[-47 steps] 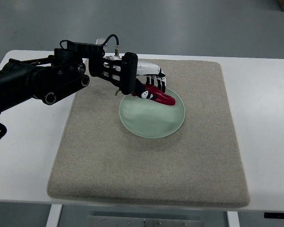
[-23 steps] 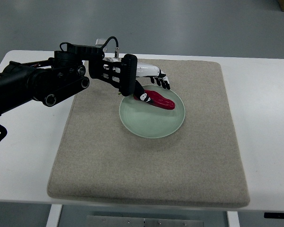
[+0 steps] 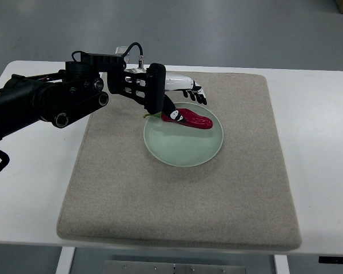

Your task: Place red pepper on plate with left hand

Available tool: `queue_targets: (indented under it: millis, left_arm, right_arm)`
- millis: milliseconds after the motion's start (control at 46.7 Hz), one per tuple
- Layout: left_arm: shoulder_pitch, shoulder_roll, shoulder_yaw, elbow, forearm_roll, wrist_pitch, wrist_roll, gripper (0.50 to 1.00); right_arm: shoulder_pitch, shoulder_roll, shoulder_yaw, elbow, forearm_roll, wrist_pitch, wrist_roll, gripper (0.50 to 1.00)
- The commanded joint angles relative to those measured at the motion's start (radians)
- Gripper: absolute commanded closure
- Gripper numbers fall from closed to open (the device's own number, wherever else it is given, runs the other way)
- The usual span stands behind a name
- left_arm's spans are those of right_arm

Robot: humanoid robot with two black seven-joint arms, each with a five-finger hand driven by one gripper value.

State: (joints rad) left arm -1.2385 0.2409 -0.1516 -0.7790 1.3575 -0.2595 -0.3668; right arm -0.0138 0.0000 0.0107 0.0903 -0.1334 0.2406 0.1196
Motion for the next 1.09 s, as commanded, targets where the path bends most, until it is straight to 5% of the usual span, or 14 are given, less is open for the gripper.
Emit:
queue_targets:
  millis: [0, 257, 663, 792, 877, 1070]
  left_arm:
    - [0.001, 0.003, -0.009, 0.026, 0.000, 0.000, 0.003, 0.727]
    - [0.001, 0.000, -0.017, 0.204, -0.001, 0.014, 0.006, 0.724]
    - [0.031, -0.006, -0.013, 0.446, -0.087, 0.102, 0.006, 0.634]
    - [0.036, -0.006, -0.002, 0.466, -0.150, 0.102, 0.006, 0.613]
    - [0.037, -0.005, -0.014, 0.471, -0.193, 0.106, 0.006, 0.521]
    - [0.037, -0.002, -0.014, 0.471, -0.343, 0.151, 0.008, 0.508]
  right_arm:
    - [0.000, 0.000, 0.000, 0.000, 0.000, 0.000, 0.000, 0.572]
    - [0.000, 0.000, 0.000, 0.000, 0.000, 0.000, 0.000, 0.572]
    - [0.000, 0.000, 0.000, 0.000, 0.000, -0.001, 0.000, 0.572]
    - [0.000, 0.000, 0.000, 0.000, 0.000, -0.001, 0.000, 0.570]
    - [0.000, 0.000, 0.000, 0.000, 0.000, -0.001, 0.000, 0.572]
    - [0.000, 0.000, 0.000, 0.000, 0.000, -0.001, 0.000, 0.572]
